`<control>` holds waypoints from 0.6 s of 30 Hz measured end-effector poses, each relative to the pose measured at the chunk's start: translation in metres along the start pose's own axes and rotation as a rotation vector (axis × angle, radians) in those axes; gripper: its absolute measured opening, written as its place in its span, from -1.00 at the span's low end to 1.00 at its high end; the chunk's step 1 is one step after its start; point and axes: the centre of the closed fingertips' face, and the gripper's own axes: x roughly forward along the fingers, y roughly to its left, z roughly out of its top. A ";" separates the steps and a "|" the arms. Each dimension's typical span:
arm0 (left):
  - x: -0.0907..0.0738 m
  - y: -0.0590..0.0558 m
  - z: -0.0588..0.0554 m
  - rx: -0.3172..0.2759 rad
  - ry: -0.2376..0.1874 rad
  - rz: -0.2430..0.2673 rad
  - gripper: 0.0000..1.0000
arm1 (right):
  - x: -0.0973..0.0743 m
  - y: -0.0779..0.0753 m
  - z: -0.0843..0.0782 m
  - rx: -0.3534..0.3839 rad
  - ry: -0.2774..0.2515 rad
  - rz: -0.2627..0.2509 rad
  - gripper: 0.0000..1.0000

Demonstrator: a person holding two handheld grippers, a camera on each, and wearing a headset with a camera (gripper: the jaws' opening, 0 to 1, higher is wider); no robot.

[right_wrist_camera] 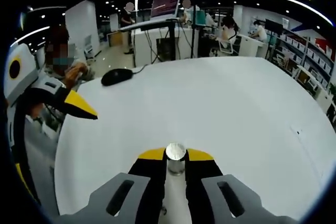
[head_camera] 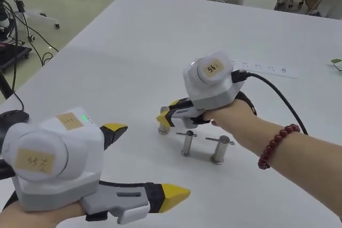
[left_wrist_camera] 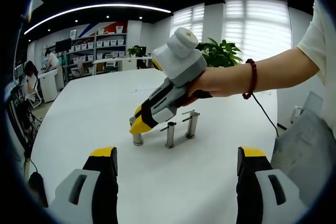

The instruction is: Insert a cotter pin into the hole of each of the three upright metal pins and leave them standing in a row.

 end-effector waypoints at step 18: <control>-0.012 0.008 0.003 -0.003 -0.015 0.039 0.89 | -0.018 0.060 0.009 -0.098 -0.007 0.124 -0.74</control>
